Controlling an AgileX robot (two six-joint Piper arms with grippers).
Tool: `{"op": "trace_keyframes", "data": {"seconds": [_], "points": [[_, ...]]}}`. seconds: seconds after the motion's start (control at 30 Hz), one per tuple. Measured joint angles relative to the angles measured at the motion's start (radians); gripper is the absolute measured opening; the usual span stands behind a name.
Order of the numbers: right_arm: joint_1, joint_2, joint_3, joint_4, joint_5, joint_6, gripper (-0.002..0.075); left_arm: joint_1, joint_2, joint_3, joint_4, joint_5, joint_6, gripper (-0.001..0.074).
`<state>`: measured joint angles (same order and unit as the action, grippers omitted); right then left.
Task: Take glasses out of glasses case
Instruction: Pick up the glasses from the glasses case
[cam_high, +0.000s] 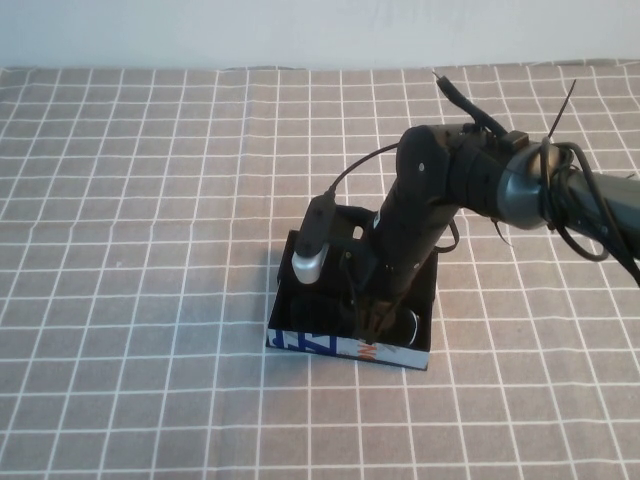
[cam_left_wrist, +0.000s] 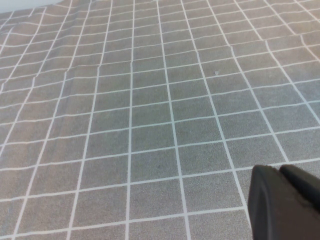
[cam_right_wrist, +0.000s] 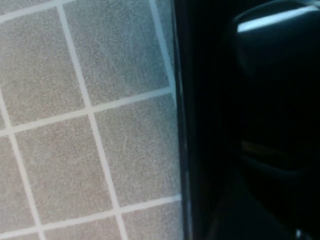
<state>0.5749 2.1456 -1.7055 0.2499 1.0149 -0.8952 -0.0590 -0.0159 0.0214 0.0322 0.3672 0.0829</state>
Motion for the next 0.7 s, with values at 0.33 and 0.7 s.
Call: {"op": "trace_keyframes", "data": {"seconds": [0.33,0.7], "points": [[0.002,-0.004,-0.097,-0.015,0.098,0.039,0.0051,0.000,0.000,0.000,0.000,0.000,0.000,-0.0004],[0.002,-0.031,-0.282,-0.042,0.206,0.260,0.0051,0.000,0.000,0.000,0.000,0.000,0.000,-0.0004]]}}
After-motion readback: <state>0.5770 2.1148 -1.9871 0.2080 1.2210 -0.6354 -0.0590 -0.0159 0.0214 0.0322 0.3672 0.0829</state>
